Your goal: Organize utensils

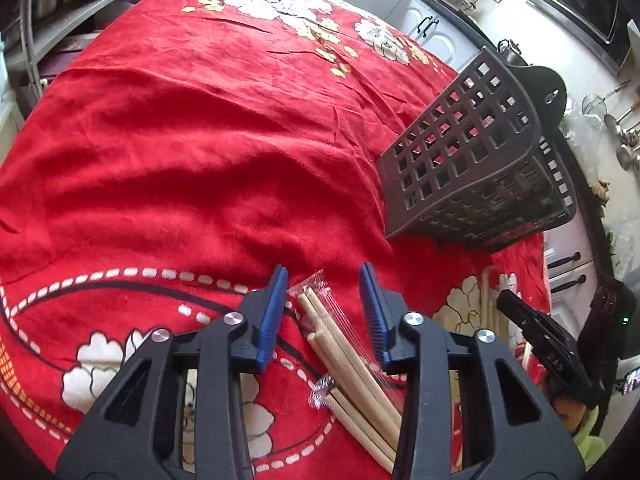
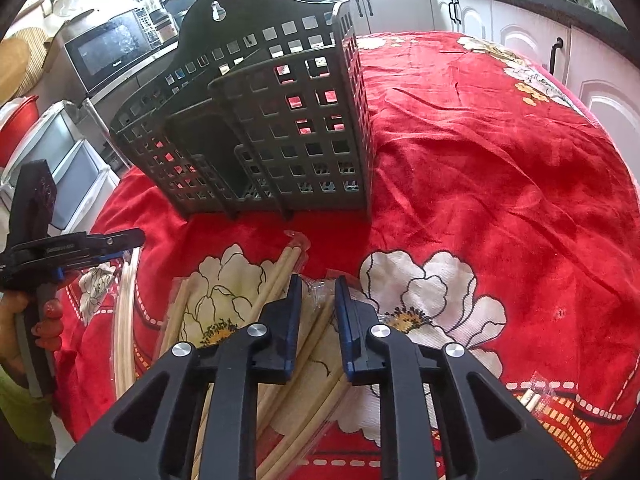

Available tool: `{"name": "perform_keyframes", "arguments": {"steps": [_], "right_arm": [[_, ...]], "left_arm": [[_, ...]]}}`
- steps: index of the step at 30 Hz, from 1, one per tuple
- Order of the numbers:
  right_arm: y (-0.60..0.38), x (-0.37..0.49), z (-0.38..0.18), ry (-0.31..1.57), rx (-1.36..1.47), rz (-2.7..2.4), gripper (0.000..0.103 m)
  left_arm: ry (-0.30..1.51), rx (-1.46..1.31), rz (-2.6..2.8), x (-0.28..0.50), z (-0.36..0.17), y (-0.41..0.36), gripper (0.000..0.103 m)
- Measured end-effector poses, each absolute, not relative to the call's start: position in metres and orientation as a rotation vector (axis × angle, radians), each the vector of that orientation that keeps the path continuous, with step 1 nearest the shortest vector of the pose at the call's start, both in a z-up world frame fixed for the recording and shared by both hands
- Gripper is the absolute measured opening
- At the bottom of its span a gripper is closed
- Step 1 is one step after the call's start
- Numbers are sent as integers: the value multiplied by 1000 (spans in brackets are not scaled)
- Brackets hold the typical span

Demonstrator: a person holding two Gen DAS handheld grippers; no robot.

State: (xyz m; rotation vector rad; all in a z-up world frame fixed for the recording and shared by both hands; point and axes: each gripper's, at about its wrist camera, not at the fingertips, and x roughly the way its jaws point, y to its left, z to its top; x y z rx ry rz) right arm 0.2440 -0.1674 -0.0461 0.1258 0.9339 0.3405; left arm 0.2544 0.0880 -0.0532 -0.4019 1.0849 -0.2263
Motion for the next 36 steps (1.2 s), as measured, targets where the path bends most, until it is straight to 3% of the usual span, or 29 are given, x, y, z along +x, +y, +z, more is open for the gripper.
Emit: {"name": "perform_keyframes", "arguments": {"steps": [9, 18, 32, 34, 36], "right_arm": [[-167, 242, -38, 916, 134, 392, 6], [-174, 236, -26, 885, 175, 464, 1], [-188, 233, -23, 900, 170, 453, 1], [-187, 233, -26, 910, 162, 453, 3], [-183, 232, -31, 915, 128, 438, 13]], "left_arm": [[1086, -325, -209, 260, -53, 78, 4], [1025, -292, -247, 250, -39, 67, 3], [865, -262, -313, 221, 19, 51, 2], [848, -258, -321, 219, 25, 48, 2], [837, -253, -329, 217, 29, 46, 2]]}}
